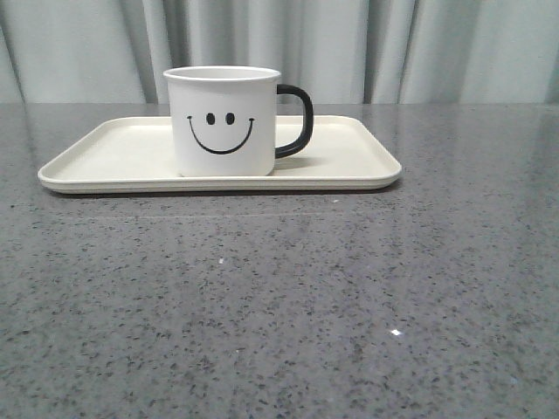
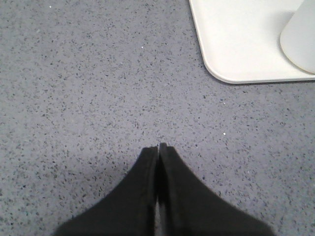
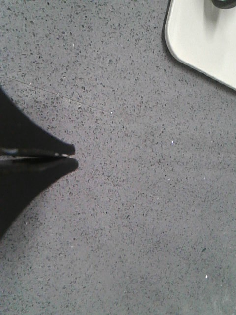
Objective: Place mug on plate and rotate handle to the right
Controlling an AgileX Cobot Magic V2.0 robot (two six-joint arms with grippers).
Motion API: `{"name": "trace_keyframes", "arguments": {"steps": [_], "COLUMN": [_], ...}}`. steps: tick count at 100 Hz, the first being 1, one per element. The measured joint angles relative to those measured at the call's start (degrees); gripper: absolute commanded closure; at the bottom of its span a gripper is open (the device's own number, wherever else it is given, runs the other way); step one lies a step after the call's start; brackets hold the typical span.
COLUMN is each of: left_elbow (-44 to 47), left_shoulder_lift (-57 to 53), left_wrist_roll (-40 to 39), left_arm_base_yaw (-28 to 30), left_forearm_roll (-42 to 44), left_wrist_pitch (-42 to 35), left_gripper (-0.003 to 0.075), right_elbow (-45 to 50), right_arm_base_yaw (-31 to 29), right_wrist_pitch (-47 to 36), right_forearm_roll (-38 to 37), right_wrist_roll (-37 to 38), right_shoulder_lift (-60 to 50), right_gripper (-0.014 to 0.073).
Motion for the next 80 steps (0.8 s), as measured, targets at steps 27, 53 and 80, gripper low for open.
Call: {"name": "trace_keyframes", "arguments": {"steps": [27,53,80], "left_elbow": [10.5,26.9,37.6], "left_shoulder_lift": [-8.4,-21.3,-30.4], "left_wrist_roll": [0.0,0.0,0.0], "left_arm_base_yaw": [0.0,0.0,0.0], "left_forearm_roll": [0.9,3.3,6.1], "left_wrist_pitch": [-21.3,-37.0,-42.8], "left_gripper": [0.074,0.074,0.074], "right_elbow": [0.0,0.0,0.0], "right_arm_base_yaw": [0.0,0.0,0.0], "right_wrist_pitch": [0.0,0.0,0.3], "right_forearm_roll": [0.0,0.0,0.0], "right_wrist_roll": [0.0,0.0,0.0], "right_shoulder_lift": [0.0,0.0,0.0], "right_gripper": [0.066,0.066,0.066]}}
